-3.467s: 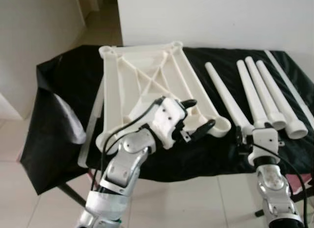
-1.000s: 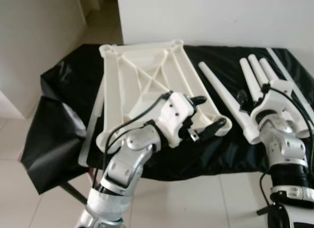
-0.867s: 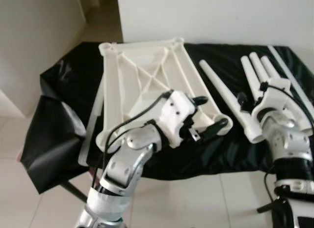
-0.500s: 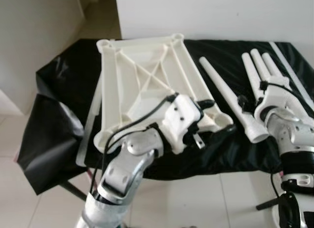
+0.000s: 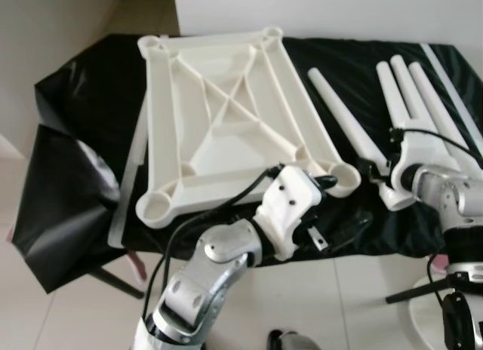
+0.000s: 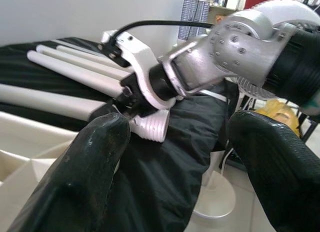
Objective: Building children table
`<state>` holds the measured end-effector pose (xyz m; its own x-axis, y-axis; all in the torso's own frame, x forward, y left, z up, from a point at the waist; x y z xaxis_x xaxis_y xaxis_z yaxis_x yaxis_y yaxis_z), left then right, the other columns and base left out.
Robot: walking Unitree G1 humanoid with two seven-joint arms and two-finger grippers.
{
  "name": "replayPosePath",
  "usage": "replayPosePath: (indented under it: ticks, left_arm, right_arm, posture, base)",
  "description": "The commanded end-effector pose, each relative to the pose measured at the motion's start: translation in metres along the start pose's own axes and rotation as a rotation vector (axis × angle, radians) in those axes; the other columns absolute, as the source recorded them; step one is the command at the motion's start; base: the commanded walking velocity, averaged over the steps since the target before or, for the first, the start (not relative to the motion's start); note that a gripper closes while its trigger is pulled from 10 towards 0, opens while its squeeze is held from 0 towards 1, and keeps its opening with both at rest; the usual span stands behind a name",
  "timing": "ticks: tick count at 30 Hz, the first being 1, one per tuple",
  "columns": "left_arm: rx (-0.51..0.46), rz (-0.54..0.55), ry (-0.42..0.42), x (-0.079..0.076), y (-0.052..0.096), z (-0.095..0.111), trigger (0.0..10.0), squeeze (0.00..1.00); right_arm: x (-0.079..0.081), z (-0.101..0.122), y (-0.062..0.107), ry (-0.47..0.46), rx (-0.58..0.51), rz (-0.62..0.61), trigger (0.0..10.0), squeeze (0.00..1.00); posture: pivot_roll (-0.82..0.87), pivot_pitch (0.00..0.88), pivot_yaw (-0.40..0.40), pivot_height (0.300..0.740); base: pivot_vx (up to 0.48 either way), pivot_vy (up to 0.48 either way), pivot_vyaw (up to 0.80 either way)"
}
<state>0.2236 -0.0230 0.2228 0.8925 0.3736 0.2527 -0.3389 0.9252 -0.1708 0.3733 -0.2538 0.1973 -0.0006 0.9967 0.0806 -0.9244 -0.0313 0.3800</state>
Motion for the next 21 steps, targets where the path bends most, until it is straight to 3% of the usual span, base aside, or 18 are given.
replayPosePath:
  ticks: [1,9,11,13,15,16,17,21]
  left_arm:
    - [-0.004,0.026,0.016,-0.004,0.0,0.003,10.0,0.0]
    - [0.007,0.032,0.02,-0.004,0.001,0.004,10.0,0.0]
    - [0.016,0.038,0.024,-0.004,0.001,0.005,10.0,0.0]
    - [0.016,0.038,0.024,-0.004,0.001,0.005,10.0,0.0]
    - [0.021,0.043,0.026,-0.002,0.001,0.005,10.0,0.0]
    - [0.022,0.047,0.026,-0.001,0.002,0.005,10.0,0.0]
    - [0.023,0.05,0.026,0.0,0.002,0.006,10.0,0.0]
    - [0.023,0.053,0.024,0.001,0.002,0.006,10.0,0.0]
  right_arm:
    - [-0.001,-0.004,-0.006,0.014,0.026,-0.001,10.0,0.0]
    - [0.006,0.005,-0.014,-0.004,0.022,0.014,10.0,0.0]
    - [0.014,0.007,-0.022,-0.059,0.091,0.023,10.0,0.0]
    - [0.014,0.007,-0.022,-0.059,0.091,0.023,10.0,0.0]
    - [0.017,0.0,-0.026,-0.07,0.178,0.017,10.0,0.0]
    - [0.018,-0.009,-0.027,-0.091,0.263,0.021,8.2,0.0]
    - [0.019,-0.014,-0.027,-0.111,0.316,0.025,5.2,0.0]
    - [0.02,-0.017,-0.027,-0.124,0.344,0.021,4.6,0.0]
  posture:
    - [-0.06,0.219,-0.03,0.74]
    - [-0.05,0.227,-0.026,0.74]
    - [-0.05,0.227,-0.024,0.74]
    - [-0.05,0.227,-0.024,0.74]
    - [-0.04,0.227,-0.023,0.74]
    - [-0.04,0.227,-0.022,0.74]
    - [-0.04,0.226,-0.02,0.74]
    - [-0.04,0.227,-0.02,0.74]
  base:
    - [0.0,0.0,0.0]
    - [0.0,0.0,0.0]
    - [0.0,0.0,0.0]
    - [0.0,0.0,0.0]
    - [0.0,0.0,0.0]
    - [0.0,0.0,0.0]
    - [0.0,0.0,0.0]
    - [0.0,0.0,0.0]
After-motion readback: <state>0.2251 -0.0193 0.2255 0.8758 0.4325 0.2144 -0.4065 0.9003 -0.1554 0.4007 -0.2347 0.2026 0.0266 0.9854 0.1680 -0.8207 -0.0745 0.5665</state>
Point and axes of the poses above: a point about 5 cm out from each wrist's last joint towards the gripper, its own y axis pointing back from the gripper into the wrist, its own z axis along the axis of the wrist's last joint, x = y × z, the point moved 2 cm from there along -y, pointing out of the wrist towards the gripper, and after that the axes turned 8 degrees about -y, right-handed, at the moved point
